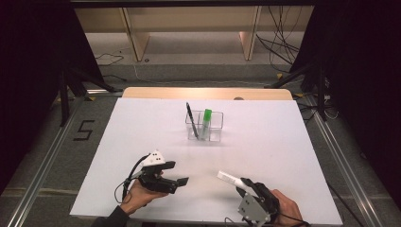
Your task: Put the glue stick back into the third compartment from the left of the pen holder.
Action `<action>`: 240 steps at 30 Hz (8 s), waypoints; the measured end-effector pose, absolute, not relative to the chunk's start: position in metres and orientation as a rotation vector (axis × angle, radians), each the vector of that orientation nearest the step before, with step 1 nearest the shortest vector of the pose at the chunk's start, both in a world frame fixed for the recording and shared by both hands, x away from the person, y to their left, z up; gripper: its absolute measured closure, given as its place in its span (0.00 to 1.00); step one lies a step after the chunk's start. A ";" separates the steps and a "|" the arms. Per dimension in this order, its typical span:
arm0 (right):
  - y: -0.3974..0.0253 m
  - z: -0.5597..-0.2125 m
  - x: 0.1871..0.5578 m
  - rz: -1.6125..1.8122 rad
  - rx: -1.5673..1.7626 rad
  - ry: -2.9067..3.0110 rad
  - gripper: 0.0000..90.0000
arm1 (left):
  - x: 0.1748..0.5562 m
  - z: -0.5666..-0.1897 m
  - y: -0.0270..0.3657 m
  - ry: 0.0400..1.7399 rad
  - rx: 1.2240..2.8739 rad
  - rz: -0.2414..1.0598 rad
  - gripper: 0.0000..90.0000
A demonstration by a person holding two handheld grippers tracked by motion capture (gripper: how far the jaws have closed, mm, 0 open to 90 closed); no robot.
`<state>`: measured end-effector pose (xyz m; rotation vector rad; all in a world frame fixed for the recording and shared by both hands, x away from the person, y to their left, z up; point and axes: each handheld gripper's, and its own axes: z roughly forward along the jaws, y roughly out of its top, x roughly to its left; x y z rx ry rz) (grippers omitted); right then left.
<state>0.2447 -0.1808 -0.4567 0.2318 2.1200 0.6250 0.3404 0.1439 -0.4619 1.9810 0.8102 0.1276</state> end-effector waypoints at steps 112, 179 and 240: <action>-0.170 -0.479 0.241 0.600 0.001 1.934 0.50 | 0.394 -0.413 0.106 0.797 2.027 0.075 0.76; -0.240 -0.457 0.251 1.378 0.911 2.134 0.35 | 0.512 -0.404 0.013 1.058 1.748 0.285 0.76; -0.241 -0.459 0.253 1.369 0.930 2.132 0.35 | 0.445 -0.391 0.075 0.967 1.739 0.132 0.25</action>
